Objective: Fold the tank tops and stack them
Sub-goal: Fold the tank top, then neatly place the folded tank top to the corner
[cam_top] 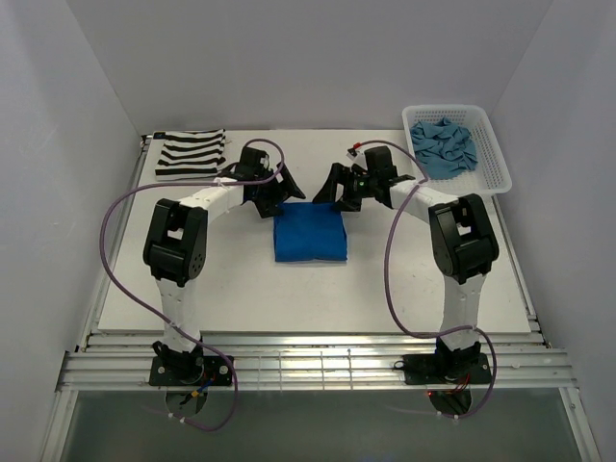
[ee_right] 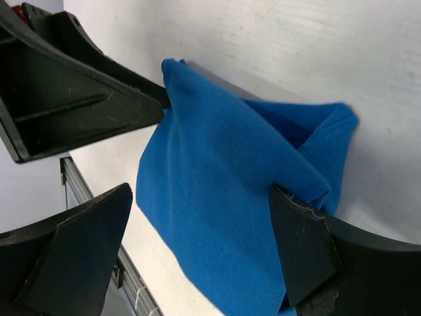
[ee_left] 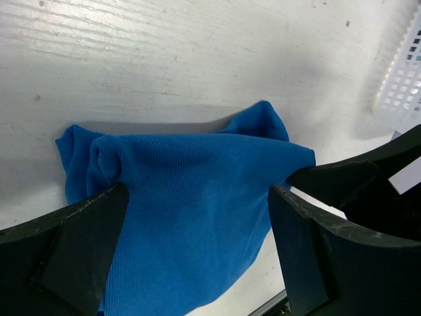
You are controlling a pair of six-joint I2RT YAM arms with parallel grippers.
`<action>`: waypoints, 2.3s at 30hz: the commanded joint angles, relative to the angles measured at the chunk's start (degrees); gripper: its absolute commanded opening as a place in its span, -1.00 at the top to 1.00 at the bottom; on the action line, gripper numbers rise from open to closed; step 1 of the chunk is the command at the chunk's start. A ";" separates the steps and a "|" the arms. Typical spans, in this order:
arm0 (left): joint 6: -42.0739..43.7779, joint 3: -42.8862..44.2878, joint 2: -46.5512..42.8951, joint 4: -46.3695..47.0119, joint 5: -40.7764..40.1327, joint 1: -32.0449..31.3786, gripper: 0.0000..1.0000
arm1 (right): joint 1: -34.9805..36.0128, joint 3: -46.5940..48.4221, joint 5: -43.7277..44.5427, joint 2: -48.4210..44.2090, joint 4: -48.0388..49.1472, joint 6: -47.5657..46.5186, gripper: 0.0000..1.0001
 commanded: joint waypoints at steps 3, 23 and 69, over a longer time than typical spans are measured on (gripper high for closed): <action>0.72 3.00 1.54 -1.50 -1.78 0.28 -0.96 | -0.33 6.68 0.90 4.87 1.00 0.62 -0.80; 5.46 5.64 -4.07 -6.24 -2.66 0.55 -0.96 | -1.30 7.83 3.89 -1.77 -1.36 -2.10 -0.80; 16.62 -12.82 -1.27 0.96 5.95 0.02 -0.94 | -1.04 -20.47 21.91 -46.80 -20.18 -17.75 -0.80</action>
